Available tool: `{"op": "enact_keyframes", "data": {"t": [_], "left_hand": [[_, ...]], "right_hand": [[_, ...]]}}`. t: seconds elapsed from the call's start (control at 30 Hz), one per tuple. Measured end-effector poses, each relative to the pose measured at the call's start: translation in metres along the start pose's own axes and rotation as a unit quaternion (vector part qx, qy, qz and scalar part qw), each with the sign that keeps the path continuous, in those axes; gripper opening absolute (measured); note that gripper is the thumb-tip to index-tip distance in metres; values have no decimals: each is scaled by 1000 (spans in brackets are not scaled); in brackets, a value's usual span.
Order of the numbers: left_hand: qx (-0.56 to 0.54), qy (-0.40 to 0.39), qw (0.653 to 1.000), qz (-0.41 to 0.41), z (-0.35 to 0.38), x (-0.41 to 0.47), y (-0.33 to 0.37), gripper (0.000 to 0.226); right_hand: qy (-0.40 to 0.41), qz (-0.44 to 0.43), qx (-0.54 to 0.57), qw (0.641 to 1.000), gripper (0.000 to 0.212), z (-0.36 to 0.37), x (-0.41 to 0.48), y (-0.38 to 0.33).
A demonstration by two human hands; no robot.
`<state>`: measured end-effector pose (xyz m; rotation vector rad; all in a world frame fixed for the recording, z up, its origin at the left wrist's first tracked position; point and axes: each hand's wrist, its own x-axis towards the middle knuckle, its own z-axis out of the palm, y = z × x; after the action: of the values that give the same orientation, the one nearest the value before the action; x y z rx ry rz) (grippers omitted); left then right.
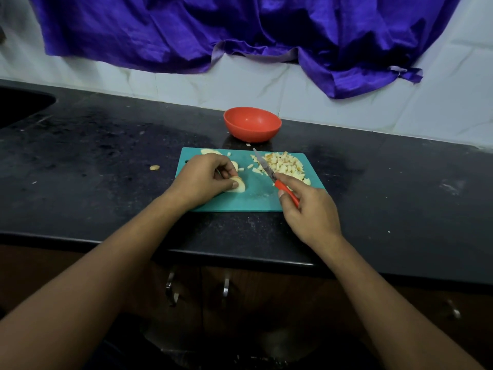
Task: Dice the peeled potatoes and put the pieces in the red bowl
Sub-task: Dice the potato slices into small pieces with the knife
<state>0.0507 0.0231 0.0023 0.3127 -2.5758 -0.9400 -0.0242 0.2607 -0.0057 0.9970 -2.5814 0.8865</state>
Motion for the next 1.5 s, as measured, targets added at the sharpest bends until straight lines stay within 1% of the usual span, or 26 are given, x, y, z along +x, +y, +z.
{"op": "enact_keyframes", "data": {"t": [0.1,0.2,0.3,0.43,0.5,0.67,0.83,0.93,1.1,1.27,1.4,1.5], "left_hand": [[-9,65,998,11,7,-7,-4,11],[-1,107,994,30,8,-10,-2,16],[22,104,994,15,9,-12,1,20],[26,99,995,-1,10,-15,3,11],[30,102,994,-1,9,-16,3,11],[39,108,993,2,9,-17,4,16],[40,107,993,7,9,-16,3,13],[42,105,994,9,9,-16,3,10],[53,104,993,-1,10,-14,1,9],[42,106,993,-12,10,-12,0,10],[35,108,993,-18,10,-11,-1,12],[40,95,995,-18,8,-12,-1,17]], "right_hand": [[10,3,34,999,41,3,-6,-8],[18,3,53,998,41,9,-12,-20],[16,6,41,999,42,16,-14,-33],[-9,-3,18,1000,46,22,-12,-46],[-13,-3,11,1000,46,24,-10,-50],[7,-3,-1,1000,44,26,-10,-55],[14,-17,-27,999,44,28,-6,-61],[5,-28,-59,998,44,32,-4,-63],[-11,-39,-80,996,45,24,-14,-57],[-44,-63,-117,990,42,18,-23,-51],[-59,-62,-115,990,42,11,-27,-45],[-45,-30,-60,997,40,7,-30,-42]]}}
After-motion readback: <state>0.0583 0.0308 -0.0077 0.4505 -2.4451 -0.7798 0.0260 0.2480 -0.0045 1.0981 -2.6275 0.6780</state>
